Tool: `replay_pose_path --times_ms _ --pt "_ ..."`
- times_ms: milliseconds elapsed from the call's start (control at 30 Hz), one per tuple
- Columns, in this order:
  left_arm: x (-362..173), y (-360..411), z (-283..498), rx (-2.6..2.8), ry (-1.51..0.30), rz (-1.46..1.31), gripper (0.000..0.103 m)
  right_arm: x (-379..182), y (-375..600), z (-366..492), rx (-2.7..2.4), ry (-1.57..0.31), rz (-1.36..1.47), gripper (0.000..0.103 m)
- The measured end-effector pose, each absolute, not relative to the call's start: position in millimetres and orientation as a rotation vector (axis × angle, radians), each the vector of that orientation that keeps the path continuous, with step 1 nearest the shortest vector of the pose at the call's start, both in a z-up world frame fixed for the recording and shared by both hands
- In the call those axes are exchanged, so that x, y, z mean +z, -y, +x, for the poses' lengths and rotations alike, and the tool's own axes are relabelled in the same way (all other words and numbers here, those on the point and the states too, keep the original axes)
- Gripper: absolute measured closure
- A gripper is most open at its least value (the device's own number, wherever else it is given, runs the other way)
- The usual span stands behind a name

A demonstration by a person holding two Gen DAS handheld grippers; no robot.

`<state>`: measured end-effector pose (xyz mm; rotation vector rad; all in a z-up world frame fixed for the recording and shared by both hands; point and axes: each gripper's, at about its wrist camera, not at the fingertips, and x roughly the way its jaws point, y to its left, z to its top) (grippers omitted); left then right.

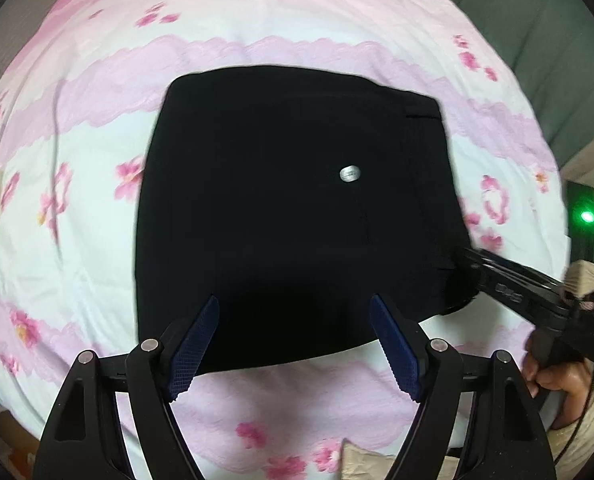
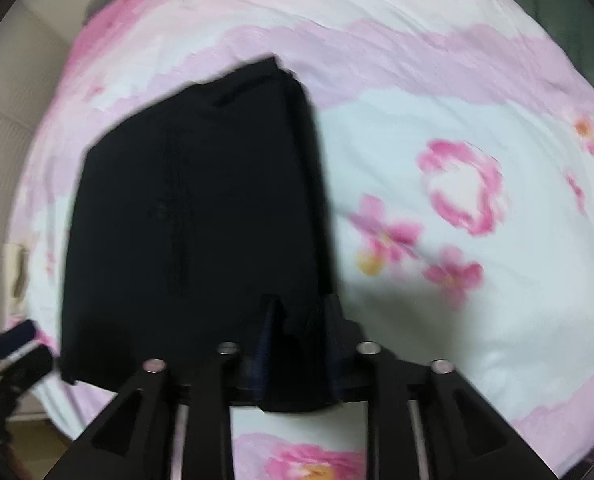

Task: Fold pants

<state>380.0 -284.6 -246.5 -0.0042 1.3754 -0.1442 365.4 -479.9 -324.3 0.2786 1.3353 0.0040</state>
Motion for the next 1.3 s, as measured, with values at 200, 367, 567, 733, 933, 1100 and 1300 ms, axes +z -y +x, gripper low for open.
replay_pose_path --times_ms 200,367,567,733,933,1100,1300 --pt "-259.4 246.0 363.0 -0.056 -1.416 -0.043 0.022 -323.1 503.8 336.4 -0.008 -1.327 0.306 0.041" --pt "-262.6 217.1 344.8 0.02 -1.434 -0.063 0.022 -304.0 511.8 313.2 -0.042 -1.282 0.318 0.04" --pt "-245.4 200.8 331.7 0.061 -1.383 -0.057 0.02 -310.3 504.0 296.2 0.052 -1.23 0.577 0.029" --pt "-242.1 197.4 333.4 0.002 -1.331 0.051 0.016 -343.9 478.0 283.5 0.086 -1.172 0.863 0.029" --pt "-252.3 186.7 350.2 -0.081 -1.307 0.103 0.016 -379.1 464.4 279.3 0.039 -1.009 1.062 0.028" --pt "-271.0 173.5 361.5 -0.111 -1.339 0.084 0.016 -395.6 460.5 289.7 -0.018 -0.914 1.139 0.027" --pt "-288.6 159.1 373.8 -0.147 -1.359 0.043 0.016 -389.4 448.7 316.8 -0.105 -0.969 1.012 0.028"
